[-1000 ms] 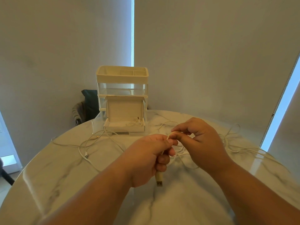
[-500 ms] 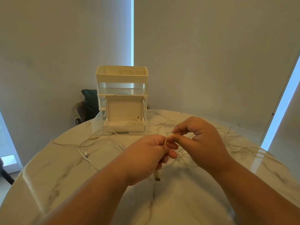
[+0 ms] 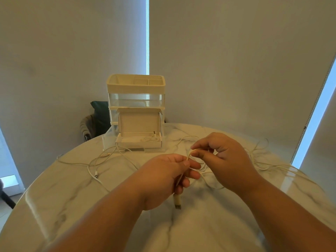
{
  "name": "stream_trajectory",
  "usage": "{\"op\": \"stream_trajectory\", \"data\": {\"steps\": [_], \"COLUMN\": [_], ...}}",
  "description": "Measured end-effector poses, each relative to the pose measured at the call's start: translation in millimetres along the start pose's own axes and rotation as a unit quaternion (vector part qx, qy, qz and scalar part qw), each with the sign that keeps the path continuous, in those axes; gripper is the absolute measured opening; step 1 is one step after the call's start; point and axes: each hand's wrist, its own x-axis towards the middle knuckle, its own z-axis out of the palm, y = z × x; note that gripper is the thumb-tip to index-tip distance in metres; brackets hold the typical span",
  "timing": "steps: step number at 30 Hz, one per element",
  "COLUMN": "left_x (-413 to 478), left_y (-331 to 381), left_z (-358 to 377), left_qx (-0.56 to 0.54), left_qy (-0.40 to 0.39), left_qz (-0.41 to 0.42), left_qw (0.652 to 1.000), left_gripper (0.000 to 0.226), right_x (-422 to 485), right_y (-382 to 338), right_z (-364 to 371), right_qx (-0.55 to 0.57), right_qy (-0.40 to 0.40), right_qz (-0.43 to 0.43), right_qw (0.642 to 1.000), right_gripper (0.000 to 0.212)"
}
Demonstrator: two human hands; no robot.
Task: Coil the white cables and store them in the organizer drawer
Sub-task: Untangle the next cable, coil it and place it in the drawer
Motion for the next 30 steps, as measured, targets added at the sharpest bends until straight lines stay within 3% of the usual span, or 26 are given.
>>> {"op": "stream_trajectory", "data": {"steps": [6,22,30], "left_x": [0,-2,-3], "left_y": [-1,-1,-2], "left_z": [-1,1,4], "left_qx": [-0.052,-0.022,-0.020], "left_qy": [-0.058,-0.072,-0.054], "left_qz": [-0.024,-0.005,-0.010], "left_qw": [0.997,0.997,0.998], "left_gripper": [0.023,0.029,0.031], "right_x": [-1,1,0], "right_y": [-3,-2,0], "right_z": [1,0,1], "right_qx": [-0.009,0.014,0.023], "right_qy": [0.000,0.017,0.035], "right_qz": [-0.025,-0.024,-0.014], "right_qw": [1.000,0.999,0.999], "right_gripper": [0.017,0.004,0.007]}}
